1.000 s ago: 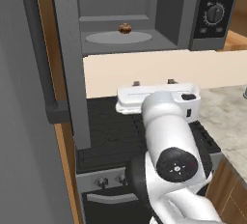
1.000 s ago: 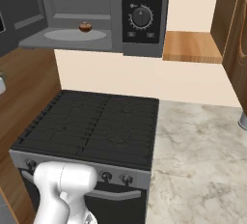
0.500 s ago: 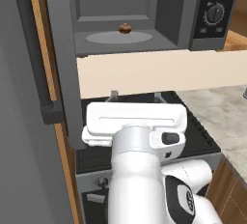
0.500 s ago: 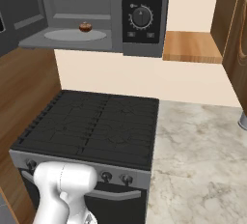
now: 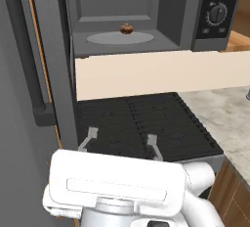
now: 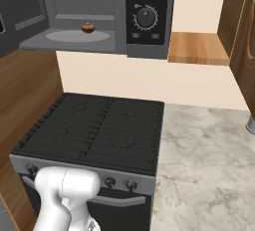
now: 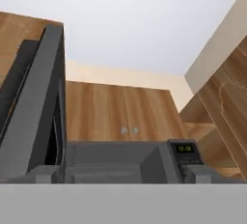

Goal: Close the microwave door.

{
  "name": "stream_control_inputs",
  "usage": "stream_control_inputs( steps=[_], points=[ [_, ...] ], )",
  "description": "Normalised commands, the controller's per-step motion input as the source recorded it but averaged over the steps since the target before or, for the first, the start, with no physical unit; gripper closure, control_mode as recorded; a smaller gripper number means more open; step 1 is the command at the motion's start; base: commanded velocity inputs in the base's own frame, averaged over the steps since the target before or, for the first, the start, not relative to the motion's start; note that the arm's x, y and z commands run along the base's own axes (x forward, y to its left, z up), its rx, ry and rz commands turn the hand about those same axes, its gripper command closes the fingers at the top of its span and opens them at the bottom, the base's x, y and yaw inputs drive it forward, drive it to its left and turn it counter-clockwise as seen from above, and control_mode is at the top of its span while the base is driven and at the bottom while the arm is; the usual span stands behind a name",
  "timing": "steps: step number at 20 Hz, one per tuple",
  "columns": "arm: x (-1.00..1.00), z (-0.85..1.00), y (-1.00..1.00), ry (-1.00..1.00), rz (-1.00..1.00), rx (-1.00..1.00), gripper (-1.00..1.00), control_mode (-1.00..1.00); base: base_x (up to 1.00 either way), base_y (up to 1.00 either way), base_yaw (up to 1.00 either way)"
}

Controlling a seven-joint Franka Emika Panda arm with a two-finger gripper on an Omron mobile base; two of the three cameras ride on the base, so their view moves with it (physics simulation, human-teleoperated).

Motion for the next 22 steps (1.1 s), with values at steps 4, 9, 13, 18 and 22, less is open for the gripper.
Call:
stream_control_inputs(
  steps=[4,9,13,18,22],
  points=[
    [-0.68,0.0,0.95,-0.22,0.06,-0.07,-1.0,-1.0,0.0,0.0,0.0],
    [0.33,0.0,1.0,0.18,-0.04,-0.23,-1.0,-1.0,0.0,0.0,0.0],
    [0.86,0.0,0.71,0.59,-0.35,-0.15,-1.0,-1.0,0.0,0.0,0.0],
    [0.5,0.0,0.28,0.47,-0.48,-0.06,-1.0,-1.0,0.0,0.0,0.0],
    [0.03,0.0,-0.15,0.29,-0.6,0.0,-1.0,-1.0,0.0,0.0,0.0]
  ],
)
